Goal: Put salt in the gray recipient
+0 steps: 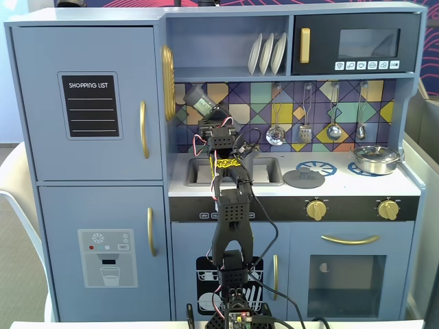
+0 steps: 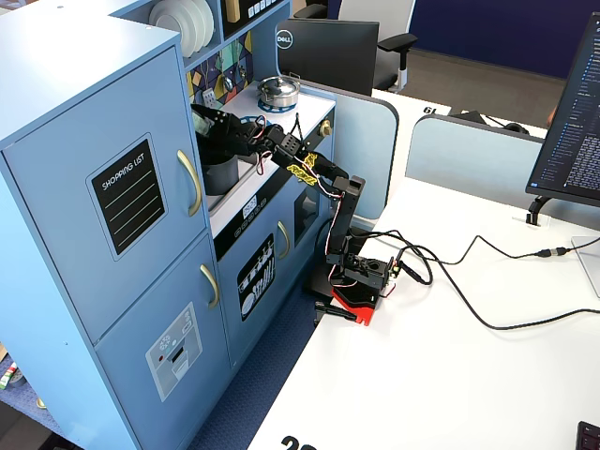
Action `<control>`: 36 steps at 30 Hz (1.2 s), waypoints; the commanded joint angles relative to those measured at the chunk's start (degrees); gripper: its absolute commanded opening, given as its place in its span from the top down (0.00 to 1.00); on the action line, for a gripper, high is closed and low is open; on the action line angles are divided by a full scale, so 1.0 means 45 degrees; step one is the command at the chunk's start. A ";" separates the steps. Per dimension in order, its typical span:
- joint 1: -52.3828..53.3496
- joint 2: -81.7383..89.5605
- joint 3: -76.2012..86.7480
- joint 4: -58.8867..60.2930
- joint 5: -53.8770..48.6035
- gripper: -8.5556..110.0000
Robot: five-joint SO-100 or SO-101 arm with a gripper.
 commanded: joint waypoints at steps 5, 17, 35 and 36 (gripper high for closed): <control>0.0137 -0.0371 -0.2324 0.2988 0.0508 0.93; 0.0059 -0.0273 -0.1445 -0.0762 -0.0059 0.93; 0.0371 -0.0703 -0.2070 -0.1680 -0.0742 0.93; 0.0488 -0.0703 -0.2207 -0.1484 -0.0937 0.93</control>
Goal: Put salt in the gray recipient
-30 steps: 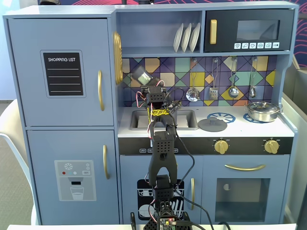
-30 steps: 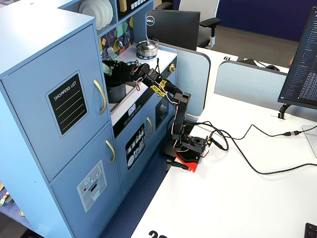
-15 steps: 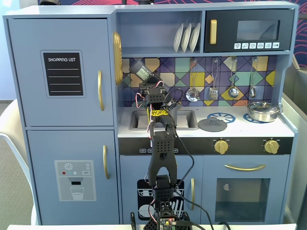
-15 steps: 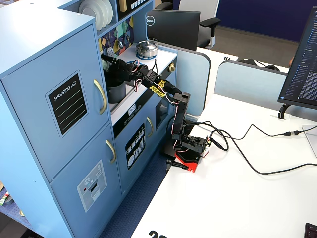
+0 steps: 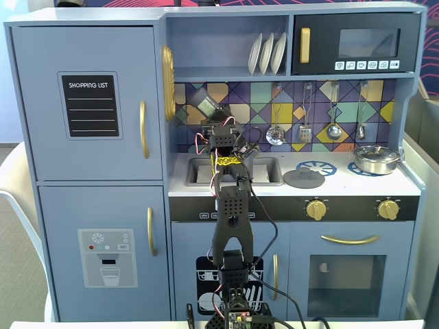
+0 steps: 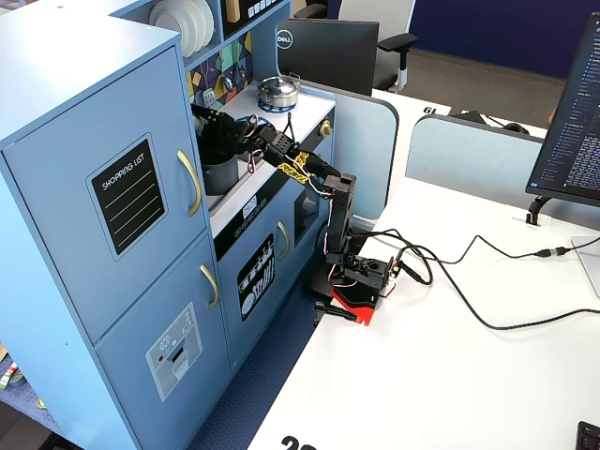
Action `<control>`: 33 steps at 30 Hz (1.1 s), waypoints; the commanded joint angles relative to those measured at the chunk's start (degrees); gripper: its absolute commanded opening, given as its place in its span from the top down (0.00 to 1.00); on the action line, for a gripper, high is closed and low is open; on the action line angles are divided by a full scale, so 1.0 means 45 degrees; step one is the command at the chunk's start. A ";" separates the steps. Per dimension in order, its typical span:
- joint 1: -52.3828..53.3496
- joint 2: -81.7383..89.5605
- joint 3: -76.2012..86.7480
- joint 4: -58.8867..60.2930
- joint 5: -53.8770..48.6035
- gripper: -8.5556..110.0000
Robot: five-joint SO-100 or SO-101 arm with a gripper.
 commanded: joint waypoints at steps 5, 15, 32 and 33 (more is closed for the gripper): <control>0.1680 0.0625 -0.1680 0.1406 -0.2617 0.93; 0.8086 -0.0313 -0.2969 0.1641 -1.1055 0.93; 1.2012 -0.1914 -0.2910 -0.2695 -3.1152 0.93; 1.2070 -0.1914 -0.2520 -0.2949 -3.1523 0.93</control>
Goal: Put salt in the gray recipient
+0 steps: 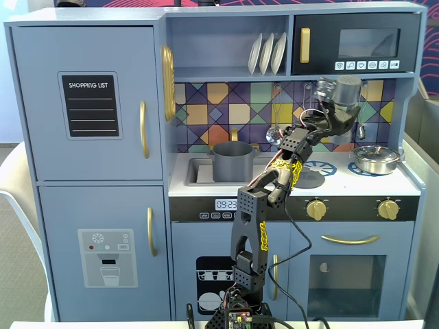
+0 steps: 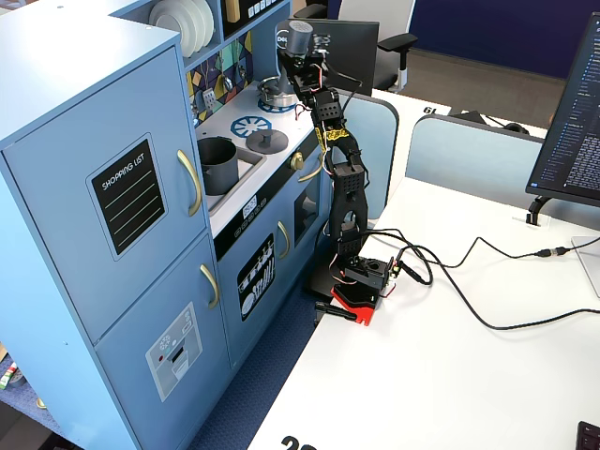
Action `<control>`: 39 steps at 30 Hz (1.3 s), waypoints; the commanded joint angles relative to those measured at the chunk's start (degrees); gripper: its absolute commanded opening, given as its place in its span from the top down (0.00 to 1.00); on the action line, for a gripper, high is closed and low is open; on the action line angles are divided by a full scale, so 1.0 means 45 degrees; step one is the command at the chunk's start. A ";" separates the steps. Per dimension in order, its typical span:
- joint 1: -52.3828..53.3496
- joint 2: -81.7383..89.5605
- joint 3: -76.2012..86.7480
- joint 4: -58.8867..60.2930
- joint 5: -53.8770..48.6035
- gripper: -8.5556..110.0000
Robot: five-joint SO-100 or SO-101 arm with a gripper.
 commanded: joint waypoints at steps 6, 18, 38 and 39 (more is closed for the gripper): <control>0.0508 0.0566 0.2969 -0.2441 -0.3066 0.93; 0.0078 0.0996 0.5332 -0.3438 -0.2168 0.93; -0.0137 0.1348 0.6602 -0.4043 -0.1387 0.93; -0.0078 0.1348 0.6641 -0.4102 -0.1484 0.93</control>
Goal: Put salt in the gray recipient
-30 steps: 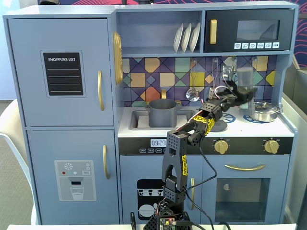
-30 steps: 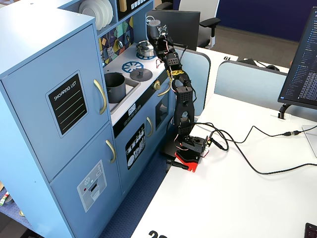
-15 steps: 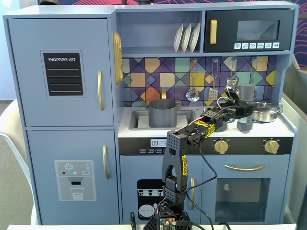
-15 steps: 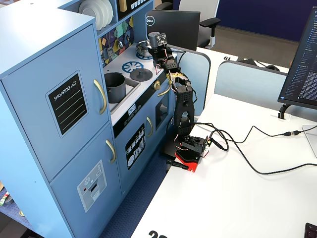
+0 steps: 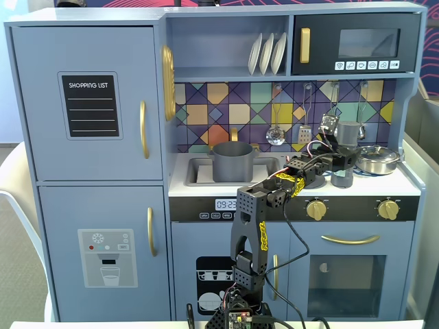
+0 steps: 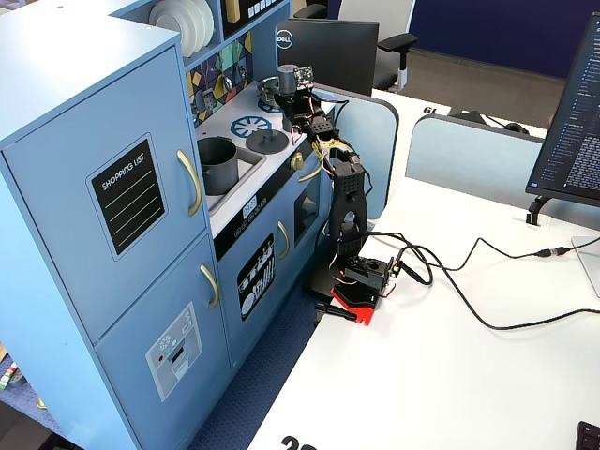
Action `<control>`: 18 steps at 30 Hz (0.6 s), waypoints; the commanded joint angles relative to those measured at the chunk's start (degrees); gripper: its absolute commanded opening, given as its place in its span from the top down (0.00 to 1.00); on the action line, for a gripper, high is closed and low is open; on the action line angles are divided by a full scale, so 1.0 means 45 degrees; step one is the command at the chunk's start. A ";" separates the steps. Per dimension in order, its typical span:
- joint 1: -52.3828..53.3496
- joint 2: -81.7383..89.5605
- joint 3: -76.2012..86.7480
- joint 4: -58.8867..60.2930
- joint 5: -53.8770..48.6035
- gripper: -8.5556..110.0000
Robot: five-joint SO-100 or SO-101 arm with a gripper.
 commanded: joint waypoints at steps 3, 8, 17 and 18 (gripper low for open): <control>0.0273 0.1250 0.0078 -0.0566 -0.0449 0.93; 0.0391 0.1563 0.0781 -0.0566 -0.0879 0.93; 0.0527 0.2363 0.2363 -0.1230 -0.0312 0.79; 0.0566 0.2441 0.2520 -0.1465 0.0078 0.73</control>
